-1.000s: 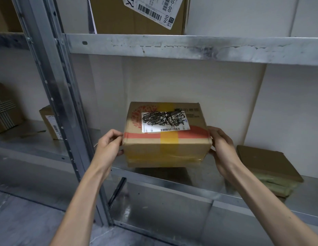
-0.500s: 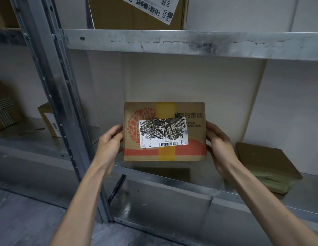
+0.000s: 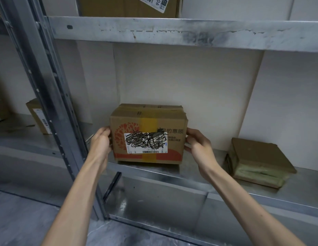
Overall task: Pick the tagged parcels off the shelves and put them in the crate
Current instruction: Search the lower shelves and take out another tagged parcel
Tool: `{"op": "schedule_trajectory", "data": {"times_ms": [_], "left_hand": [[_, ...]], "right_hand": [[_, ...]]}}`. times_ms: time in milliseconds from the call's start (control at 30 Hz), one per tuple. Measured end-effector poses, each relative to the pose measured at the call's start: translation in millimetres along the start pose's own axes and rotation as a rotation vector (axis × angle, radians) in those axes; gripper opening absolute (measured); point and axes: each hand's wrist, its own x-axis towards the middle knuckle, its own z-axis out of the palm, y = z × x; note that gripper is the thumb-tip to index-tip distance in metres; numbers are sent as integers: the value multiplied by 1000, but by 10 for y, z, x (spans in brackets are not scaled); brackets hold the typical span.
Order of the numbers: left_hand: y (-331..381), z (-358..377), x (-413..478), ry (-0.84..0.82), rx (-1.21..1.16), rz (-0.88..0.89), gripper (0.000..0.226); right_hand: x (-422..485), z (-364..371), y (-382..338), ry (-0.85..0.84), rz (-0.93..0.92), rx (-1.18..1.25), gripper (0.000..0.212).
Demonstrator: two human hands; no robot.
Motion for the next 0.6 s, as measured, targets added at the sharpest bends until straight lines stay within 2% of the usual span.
{"op": "schedule_trajectory", "data": {"times_ms": [300,433,500,600], "left_hand": [[-114,-17,156,61,51,-13,36],[-78,31,118,83,40,-20,35],[-15,60,74,181,59,40,33],[124,161,-112,310,274,287,39]], "right_hand": [[-15,76,185,-11,1,-46,32],[-48,20,136,-77,-20,-161,38],[-61,-46,68,-105,-63,-225,40],[-80,-216,-77,-74,-163,-368,43]]}}
